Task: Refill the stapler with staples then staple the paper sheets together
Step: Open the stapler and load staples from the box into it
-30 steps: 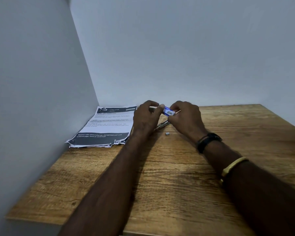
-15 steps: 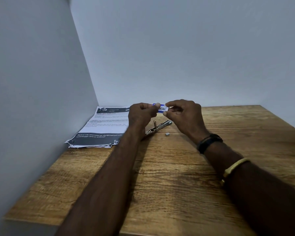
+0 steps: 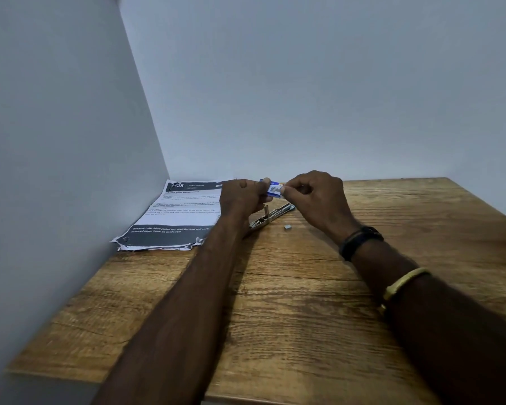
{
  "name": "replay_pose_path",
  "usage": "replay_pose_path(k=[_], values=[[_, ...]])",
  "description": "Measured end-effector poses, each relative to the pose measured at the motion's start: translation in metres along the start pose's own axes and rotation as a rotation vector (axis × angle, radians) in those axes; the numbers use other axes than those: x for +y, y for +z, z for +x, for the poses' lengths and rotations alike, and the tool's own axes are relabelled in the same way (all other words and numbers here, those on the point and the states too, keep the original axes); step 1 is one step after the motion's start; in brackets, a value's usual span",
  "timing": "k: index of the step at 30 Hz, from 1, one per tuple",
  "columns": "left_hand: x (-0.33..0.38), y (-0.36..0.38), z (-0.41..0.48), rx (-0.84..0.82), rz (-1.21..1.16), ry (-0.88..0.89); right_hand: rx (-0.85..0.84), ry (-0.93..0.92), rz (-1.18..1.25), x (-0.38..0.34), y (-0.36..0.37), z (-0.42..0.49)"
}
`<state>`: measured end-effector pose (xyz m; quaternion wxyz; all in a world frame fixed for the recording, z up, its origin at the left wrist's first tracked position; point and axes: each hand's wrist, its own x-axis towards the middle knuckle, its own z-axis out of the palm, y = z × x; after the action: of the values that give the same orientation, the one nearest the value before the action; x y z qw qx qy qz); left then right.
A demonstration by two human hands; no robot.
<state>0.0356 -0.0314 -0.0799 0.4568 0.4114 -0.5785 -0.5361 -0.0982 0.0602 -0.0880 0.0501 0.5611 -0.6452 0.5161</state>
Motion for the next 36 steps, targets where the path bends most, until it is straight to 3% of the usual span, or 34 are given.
replay_pose_path(k=[7, 15, 36], values=[[-0.002, -0.001, 0.001, -0.008, -0.047, -0.030, 0.032, 0.156, 0.078, 0.006, -0.003, 0.003], [-0.002, 0.002, -0.001, 0.003, -0.046, -0.030, 0.011, 0.171, 0.138, 0.008, -0.002, 0.002], [0.000, 0.007, -0.009, -0.018, 0.035, -0.022, -0.119, 0.225, -0.131, 0.001, -0.008, 0.006]])
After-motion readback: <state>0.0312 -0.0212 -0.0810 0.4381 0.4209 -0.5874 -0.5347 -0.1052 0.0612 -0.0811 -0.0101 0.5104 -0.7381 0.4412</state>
